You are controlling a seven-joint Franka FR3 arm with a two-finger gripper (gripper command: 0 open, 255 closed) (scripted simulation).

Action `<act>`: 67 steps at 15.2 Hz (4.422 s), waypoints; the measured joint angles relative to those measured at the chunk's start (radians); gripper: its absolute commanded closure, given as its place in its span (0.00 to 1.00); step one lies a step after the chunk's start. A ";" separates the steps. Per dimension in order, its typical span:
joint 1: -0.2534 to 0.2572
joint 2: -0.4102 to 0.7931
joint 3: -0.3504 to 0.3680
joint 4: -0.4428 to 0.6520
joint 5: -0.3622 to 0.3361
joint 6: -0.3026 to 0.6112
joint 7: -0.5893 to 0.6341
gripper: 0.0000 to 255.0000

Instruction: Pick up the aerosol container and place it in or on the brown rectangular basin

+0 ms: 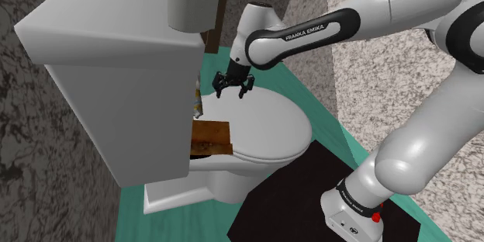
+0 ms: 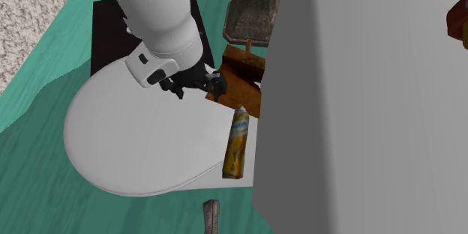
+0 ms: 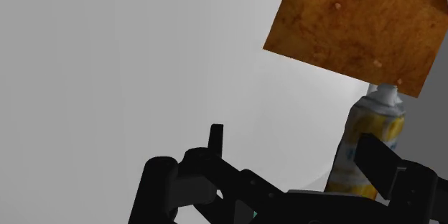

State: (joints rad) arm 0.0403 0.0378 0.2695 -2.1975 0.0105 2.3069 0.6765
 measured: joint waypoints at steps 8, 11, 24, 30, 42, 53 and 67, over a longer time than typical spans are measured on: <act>0.051 0.285 -0.009 0.267 -0.090 0.085 0.156 0.00; 0.072 0.355 -0.027 0.375 -0.116 0.032 0.197 0.00; 0.086 0.427 -0.049 0.429 -0.147 0.013 0.228 0.00; 0.084 0.442 -0.045 0.392 -0.146 0.174 0.224 1.00; 0.085 0.448 -0.047 0.424 -0.134 0.104 0.219 1.00; 0.078 0.370 -0.028 0.461 -0.104 -0.037 0.200 1.00; 0.078 0.315 -0.017 0.568 -0.086 -0.227 0.196 1.00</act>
State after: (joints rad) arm 0.1186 0.3528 0.2524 -1.6296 -0.0757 2.0800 0.8724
